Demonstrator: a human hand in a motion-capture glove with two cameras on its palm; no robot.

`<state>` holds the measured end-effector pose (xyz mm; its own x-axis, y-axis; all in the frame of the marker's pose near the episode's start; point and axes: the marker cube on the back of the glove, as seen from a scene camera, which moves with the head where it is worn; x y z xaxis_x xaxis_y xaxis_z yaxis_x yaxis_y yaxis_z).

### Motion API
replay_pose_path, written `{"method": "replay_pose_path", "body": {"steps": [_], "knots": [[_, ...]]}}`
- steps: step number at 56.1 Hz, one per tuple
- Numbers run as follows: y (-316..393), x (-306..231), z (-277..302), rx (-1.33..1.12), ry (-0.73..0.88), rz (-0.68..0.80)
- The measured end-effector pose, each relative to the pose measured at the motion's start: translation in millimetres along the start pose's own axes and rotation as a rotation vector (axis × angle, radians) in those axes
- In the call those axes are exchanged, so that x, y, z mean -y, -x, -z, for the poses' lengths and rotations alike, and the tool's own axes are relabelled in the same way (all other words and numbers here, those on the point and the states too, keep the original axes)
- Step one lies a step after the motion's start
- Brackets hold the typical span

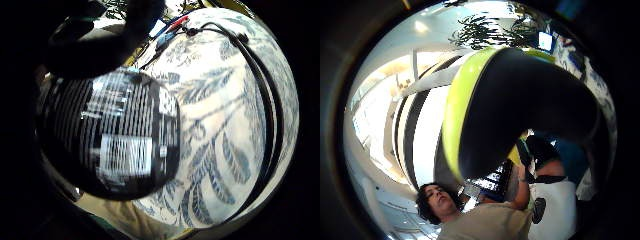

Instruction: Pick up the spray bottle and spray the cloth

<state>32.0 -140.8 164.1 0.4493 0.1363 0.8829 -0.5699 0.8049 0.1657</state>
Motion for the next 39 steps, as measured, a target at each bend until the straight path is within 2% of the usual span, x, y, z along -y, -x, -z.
{"method": "replay_pose_path", "body": {"steps": [4,16,23,39], "knots": [[-3.6,16.7,-6.0,0.012,-0.080,0.076],[-11.6,39.2,-16.1,0.019,-0.003,0.089],[-17.5,62.4,-21.6,0.011,-0.015,0.125],[-23.2,99.1,-30.9,0.000,0.013,-0.005]]}}
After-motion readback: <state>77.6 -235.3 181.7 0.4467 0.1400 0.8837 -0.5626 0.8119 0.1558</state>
